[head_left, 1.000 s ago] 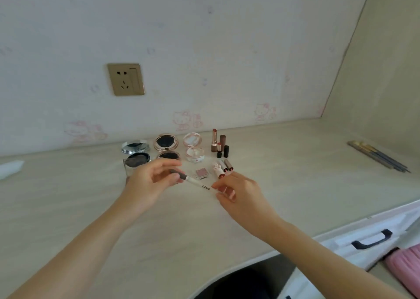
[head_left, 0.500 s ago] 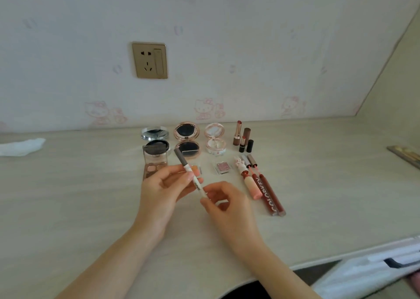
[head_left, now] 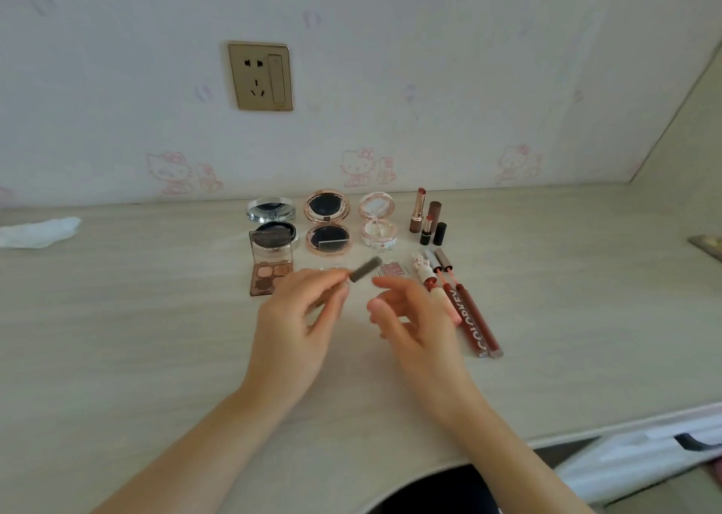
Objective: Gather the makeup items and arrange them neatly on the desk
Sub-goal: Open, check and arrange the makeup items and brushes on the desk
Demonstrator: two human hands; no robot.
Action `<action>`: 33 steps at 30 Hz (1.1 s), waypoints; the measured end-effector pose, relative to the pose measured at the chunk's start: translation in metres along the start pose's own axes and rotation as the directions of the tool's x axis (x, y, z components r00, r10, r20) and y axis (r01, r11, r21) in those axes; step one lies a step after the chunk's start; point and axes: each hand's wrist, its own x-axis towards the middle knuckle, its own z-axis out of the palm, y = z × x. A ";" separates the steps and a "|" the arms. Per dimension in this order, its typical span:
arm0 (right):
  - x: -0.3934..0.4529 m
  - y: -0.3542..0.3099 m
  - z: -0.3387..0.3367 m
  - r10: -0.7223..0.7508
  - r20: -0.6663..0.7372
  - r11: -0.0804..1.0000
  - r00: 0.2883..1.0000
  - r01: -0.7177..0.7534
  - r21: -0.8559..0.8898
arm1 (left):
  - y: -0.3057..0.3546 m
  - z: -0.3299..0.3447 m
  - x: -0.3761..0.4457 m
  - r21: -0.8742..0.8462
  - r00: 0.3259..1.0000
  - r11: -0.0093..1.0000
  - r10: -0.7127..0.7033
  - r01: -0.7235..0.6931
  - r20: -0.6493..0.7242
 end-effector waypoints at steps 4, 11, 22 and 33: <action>0.000 0.002 -0.012 -0.100 -0.113 0.987 0.988 0.084 -0.138 | -0.007 0.005 -0.004 0.277 0.976 0.938 0.180 -0.208 0.123; -0.005 0.011 -0.019 -0.182 -0.081 0.953 0.980 0.155 -0.260 | 0.001 0.004 -0.006 0.429 0.905 0.810 0.278 -0.401 0.321; -0.005 0.022 -0.015 -0.493 -0.008 0.700 0.870 0.390 -0.598 | 0.001 -0.002 -0.001 0.550 0.874 0.690 0.279 -0.471 0.399; -0.004 0.025 -0.011 -0.633 0.054 0.535 0.772 0.486 -0.691 | -0.004 -0.008 0.001 0.577 0.890 0.693 0.227 -0.433 0.396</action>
